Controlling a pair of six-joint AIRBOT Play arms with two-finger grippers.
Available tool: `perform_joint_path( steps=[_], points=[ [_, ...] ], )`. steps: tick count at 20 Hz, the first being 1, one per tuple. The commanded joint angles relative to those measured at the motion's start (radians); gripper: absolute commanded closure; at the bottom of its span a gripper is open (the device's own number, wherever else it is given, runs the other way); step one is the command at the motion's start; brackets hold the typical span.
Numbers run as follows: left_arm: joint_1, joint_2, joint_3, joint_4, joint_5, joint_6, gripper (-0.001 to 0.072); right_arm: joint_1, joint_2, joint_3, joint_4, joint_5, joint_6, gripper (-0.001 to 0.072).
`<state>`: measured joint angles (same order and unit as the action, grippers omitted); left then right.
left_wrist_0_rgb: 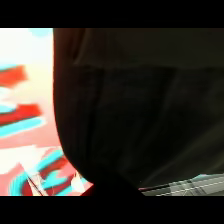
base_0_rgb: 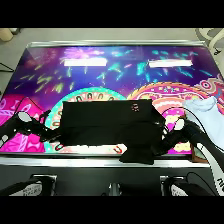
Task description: Fold the shirts.
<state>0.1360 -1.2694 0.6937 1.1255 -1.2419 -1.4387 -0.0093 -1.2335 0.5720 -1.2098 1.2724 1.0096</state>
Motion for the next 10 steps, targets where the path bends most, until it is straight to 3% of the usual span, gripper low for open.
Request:
perform_joint_path(
  steps=[1,4,7,10],
  points=[
    [0.0,0.013,0.01,0.0,0.003,0.012,0.0685,0.001,0.009,0.008,0.096,-0.021,-0.06,0.0691],
    [0.0,0.082,0.098,0.0,-0.006,0.098,0.0686,0.001,0.074,0.132,0.083,0.027,-0.085,0.0691],
    [0.007,0.163,0.24,0.0,-0.002,0.092,0.0688,0.001,0.126,0.365,0.056,0.001,-0.078,0.0694],
    [0.007,0.137,0.356,0.003,0.09,0.008,0.0688,0.001,0.067,0.547,0.009,-0.184,-0.041,0.0695]
  ],
)
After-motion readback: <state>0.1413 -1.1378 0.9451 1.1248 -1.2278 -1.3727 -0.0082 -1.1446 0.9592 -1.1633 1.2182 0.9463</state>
